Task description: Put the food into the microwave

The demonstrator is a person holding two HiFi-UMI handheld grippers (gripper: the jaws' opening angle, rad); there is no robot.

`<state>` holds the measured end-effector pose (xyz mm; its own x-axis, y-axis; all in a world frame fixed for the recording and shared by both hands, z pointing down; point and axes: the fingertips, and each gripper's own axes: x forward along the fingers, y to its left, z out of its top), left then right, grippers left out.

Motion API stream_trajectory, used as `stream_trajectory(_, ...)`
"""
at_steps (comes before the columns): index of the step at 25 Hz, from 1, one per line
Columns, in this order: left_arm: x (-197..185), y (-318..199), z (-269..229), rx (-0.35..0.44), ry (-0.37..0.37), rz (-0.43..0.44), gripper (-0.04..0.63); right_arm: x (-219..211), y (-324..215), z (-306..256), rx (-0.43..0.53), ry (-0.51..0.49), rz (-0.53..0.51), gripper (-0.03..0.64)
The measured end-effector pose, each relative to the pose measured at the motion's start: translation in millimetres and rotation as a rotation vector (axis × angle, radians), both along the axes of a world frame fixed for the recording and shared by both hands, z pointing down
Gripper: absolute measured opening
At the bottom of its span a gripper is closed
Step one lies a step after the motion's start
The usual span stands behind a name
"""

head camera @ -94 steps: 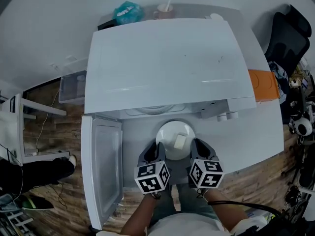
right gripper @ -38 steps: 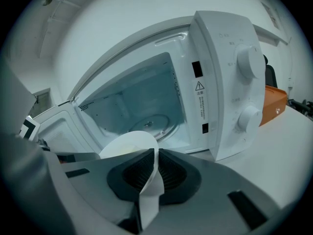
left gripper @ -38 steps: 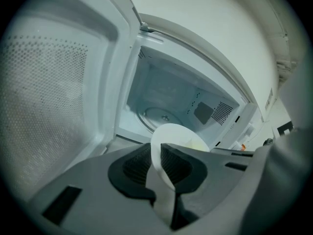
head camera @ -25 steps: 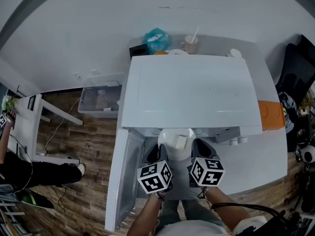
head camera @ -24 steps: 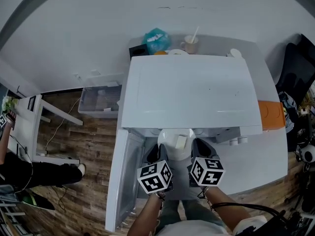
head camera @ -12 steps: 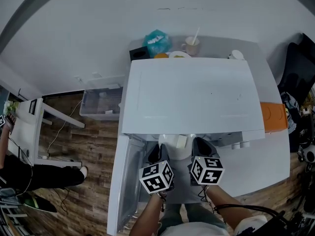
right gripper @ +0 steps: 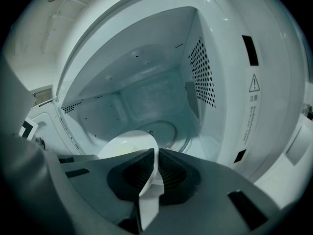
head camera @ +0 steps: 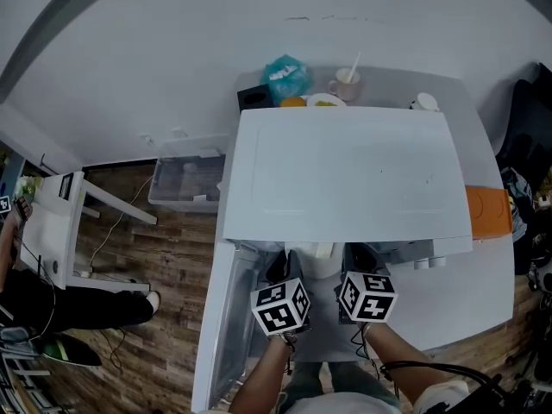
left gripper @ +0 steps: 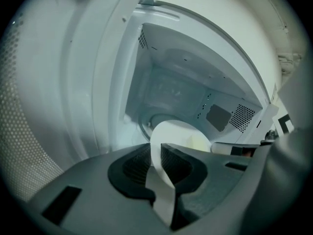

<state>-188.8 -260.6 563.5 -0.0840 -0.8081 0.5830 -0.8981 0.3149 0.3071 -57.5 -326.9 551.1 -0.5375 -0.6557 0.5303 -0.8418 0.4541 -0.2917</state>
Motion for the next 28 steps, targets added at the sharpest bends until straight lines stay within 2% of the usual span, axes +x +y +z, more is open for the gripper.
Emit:
stream_trajectory(18, -11, -21, 2, 0.004, 0.007, -0.011, 0.066, -10, -20, 4, -0.006, 0.003, 0.013, 0.029)
stream_trajectory(28, -11, -31, 4, 0.049, -0.011, -0.015, 0.065, -10, -28, 8, -0.007, -0.006, 0.045, 0.029)
